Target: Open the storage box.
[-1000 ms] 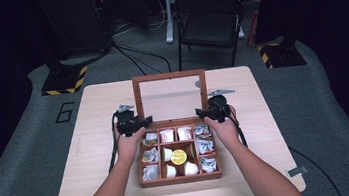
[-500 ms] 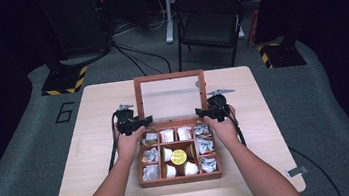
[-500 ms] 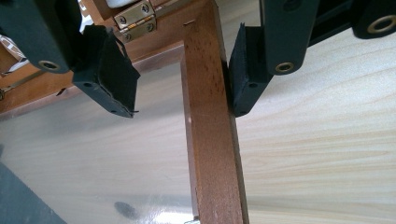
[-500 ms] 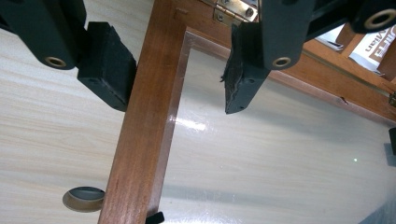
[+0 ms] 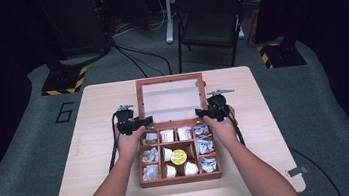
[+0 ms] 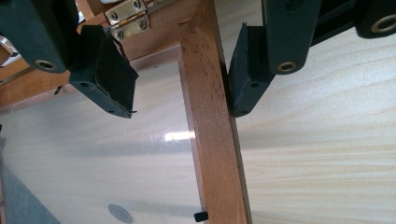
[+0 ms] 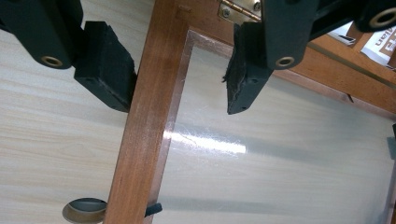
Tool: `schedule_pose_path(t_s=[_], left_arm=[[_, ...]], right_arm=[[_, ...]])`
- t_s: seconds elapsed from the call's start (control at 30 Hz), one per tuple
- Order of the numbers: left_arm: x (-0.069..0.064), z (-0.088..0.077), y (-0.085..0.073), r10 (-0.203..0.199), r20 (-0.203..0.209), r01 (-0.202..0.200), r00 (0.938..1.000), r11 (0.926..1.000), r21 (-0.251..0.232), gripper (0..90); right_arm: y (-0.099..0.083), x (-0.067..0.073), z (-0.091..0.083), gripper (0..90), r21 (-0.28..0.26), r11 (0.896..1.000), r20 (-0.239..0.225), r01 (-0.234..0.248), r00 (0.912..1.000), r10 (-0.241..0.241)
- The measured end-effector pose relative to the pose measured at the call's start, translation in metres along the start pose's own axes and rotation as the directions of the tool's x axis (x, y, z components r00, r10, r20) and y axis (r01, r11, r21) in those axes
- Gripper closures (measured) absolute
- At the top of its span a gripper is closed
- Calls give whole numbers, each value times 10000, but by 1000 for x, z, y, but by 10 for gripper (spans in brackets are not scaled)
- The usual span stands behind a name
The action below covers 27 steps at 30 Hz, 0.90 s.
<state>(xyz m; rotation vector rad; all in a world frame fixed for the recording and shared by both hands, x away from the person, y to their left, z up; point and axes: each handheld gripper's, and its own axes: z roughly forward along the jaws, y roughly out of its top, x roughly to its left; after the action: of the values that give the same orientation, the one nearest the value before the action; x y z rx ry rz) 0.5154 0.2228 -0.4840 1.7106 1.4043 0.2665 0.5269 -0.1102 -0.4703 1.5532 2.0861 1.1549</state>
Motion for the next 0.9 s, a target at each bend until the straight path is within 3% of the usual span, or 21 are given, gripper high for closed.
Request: schedule_pose_path(t_s=[0.33, 0.9], left_arm=[[1, 3, 0, -235, -44, 235, 9997, 9997, 72, 411], [2, 3, 0, -266, -4, 266, 9996, 9996, 115, 409]], right_arm=[[0, -2, 3, 423, 157, 9996, 22, -252, 9997, 252], [0, -2, 4, 422, 195, 9990, 1, -391, 9992, 391]])
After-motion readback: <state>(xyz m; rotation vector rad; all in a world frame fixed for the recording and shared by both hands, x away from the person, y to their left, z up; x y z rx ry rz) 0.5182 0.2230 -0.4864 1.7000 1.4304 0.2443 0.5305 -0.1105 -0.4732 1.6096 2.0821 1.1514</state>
